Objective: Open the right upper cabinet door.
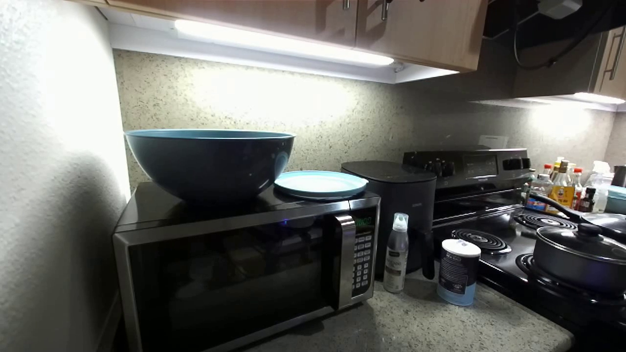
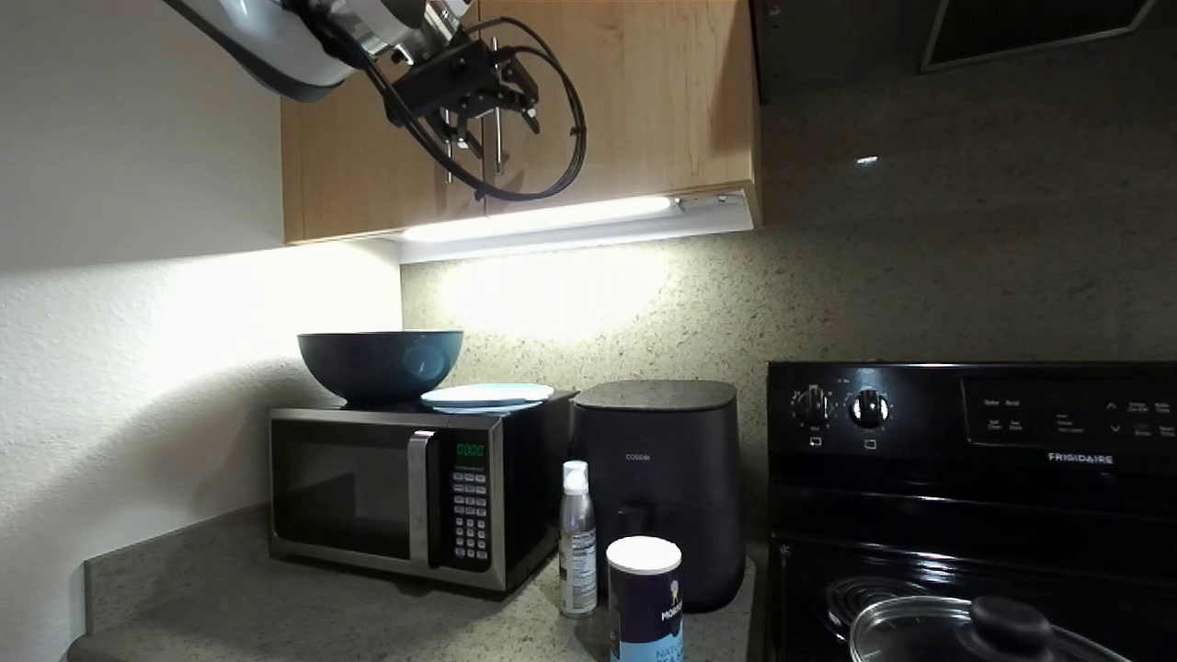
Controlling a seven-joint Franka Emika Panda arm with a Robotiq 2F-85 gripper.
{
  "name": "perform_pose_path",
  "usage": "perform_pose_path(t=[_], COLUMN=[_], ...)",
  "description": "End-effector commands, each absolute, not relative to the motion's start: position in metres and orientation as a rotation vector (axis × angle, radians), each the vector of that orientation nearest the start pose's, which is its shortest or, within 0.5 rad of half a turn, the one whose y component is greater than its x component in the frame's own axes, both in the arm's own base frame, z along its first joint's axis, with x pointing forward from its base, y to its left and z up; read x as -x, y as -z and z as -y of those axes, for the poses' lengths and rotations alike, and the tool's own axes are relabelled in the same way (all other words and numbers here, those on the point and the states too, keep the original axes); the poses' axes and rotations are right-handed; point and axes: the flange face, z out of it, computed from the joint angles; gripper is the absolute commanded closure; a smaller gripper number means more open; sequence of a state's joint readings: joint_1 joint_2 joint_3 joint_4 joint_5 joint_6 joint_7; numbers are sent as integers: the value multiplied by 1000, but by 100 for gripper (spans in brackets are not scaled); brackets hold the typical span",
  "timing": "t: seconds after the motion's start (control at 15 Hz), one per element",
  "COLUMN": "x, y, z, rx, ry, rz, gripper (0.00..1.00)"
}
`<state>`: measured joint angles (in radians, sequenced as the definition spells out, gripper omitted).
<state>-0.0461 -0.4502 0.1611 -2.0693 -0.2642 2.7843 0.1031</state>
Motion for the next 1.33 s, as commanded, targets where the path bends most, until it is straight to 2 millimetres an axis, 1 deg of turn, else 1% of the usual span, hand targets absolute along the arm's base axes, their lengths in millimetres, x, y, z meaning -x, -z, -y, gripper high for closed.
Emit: perform_pose_path(t=[0.0,0.47,0.53,0.73,0.93,1.0,1.07,1.13,1.27], x=[-453,-453,-461,-479,-500,-505,-511,-514,-514], y=[-751,-751,-753,-756,-758,-759,-759,-759,-758], z=[-86,-86,-93,-106,-116,-118,-119,-118,-124], rx=[2733,2733,2731,2725,2712,2706,2705,2708,2711], ry=[1824,1824,1825,1824,1834,1837,1841,1842,1846], rz=[317,317,319,317,303,293,279,257,251], gripper=[0,0,0,0,0,25,26,32,44])
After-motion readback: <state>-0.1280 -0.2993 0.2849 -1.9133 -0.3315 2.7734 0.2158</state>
